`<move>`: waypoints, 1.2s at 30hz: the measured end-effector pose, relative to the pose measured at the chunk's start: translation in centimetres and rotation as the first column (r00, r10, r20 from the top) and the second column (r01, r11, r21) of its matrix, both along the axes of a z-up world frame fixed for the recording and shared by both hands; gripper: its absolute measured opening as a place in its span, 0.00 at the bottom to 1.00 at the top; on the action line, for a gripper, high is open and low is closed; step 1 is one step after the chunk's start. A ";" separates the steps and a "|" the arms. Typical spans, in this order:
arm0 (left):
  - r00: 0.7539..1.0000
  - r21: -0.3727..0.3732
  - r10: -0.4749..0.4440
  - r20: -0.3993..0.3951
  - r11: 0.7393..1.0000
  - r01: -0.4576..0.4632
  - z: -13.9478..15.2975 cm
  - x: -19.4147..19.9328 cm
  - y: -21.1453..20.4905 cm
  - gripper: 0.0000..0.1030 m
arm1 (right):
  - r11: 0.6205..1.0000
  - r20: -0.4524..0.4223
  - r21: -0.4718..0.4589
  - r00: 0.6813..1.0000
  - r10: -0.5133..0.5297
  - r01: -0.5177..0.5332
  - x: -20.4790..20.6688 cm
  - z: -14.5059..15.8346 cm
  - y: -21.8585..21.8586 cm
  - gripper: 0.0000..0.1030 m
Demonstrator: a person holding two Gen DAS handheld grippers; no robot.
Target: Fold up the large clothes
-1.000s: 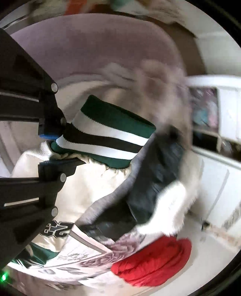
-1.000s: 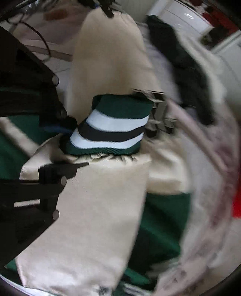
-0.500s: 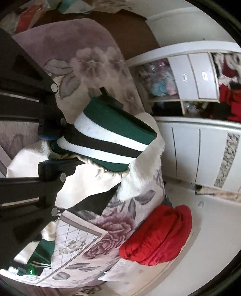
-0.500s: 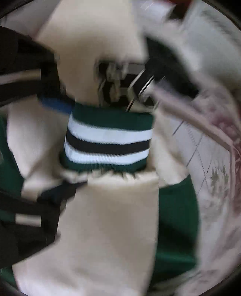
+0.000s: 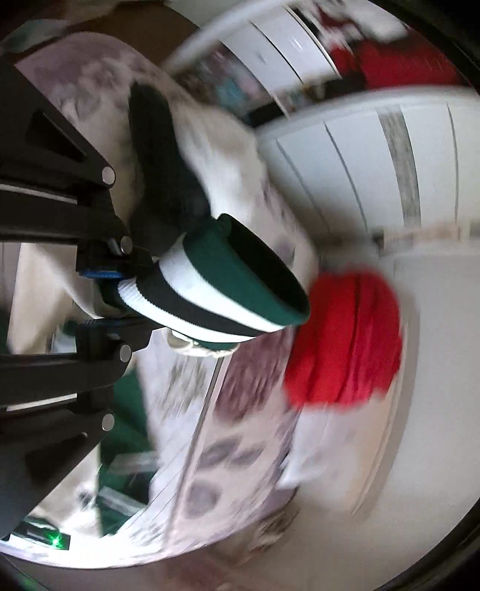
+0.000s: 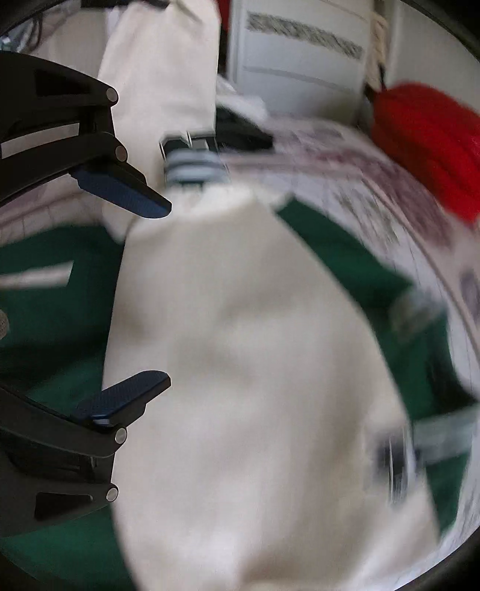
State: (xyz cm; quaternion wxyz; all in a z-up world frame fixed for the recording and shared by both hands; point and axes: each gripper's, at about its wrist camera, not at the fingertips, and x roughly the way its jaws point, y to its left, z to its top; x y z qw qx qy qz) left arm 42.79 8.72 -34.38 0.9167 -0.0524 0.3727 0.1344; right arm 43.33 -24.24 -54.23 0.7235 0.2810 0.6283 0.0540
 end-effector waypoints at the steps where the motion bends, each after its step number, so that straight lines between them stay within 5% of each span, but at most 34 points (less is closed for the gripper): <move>1: 0.999 0.004 -0.040 -0.015 0.999 0.040 -0.4 0.6 -2.3 0.11 | 0.999 -0.011 -0.039 1.000 -0.019 0.018 -0.4 0.0 -1.5 0.84; 4: 0.976 -0.005 -0.204 -0.076 0.979 0.205 -2.6 2.6 -12.1 0.11 | 0.990 -0.041 -0.087 0.992 -0.115 0.111 -2.6 0.0 -7.6 0.84; 8: 0.903 -0.024 -0.400 -0.156 0.916 0.401 -6.6 3.9 -25.0 0.11 | 0.970 -0.062 -0.094 0.971 -0.231 0.225 -5.8 -0.7 -15.2 0.84; 15: 0.703 -0.097 -0.612 -0.362 0.775 0.624 -16.2 3.5 -41.5 0.12 | 0.921 -0.123 -0.142 0.916 -0.381 0.364 -12.9 -2.4 -27.7 0.84; 18: 0.653 -0.068 -0.622 -0.431 0.744 0.664 -19.1 3.1 -44.1 0.12 | 0.908 -0.136 -0.137 0.900 -0.413 0.396 -15.7 -2.2 -31.4 0.84; 21: 0.672 -0.085 -0.635 -0.381 0.748 0.658 -18.0 2.9 -43.7 0.20 | 0.906 -0.129 -0.134 0.899 -0.418 0.402 -17.6 -1.2 -33.7 0.84; 23: 0.690 -0.172 -0.658 -0.301 0.749 0.640 -16.2 3.4 -42.3 0.50 | 0.902 -0.116 -0.116 0.897 -0.427 0.415 -18.4 -0.5 -34.5 0.84; 24: 0.707 -0.185 -0.651 -0.276 0.758 0.626 -15.5 3.3 -42.0 0.88 | 0.901 -0.106 -0.104 0.896 -0.432 0.422 -18.7 -0.1 -34.8 0.84; 25: 0.736 -0.184 -0.632 -0.241 0.775 0.605 -14.4 3.7 -41.3 1.00 | 0.900 -0.092 -0.090 0.896 -0.434 0.426 -18.8 0.3 -35.0 0.84; 31: 0.856 -0.246 -0.502 -0.119 0.851 0.465 -10.3 6.0 -35.1 1.00 | 0.920 -0.002 0.016 0.921 -0.391 0.391 -14.7 2.6 -32.5 0.85; 36: 0.941 -0.177 -0.300 -0.159 0.946 0.272 -9.7 5.9 -26.0 1.00 | 0.949 0.000 0.041 0.949 -0.314 0.314 -7.2 -0.2 -29.2 0.85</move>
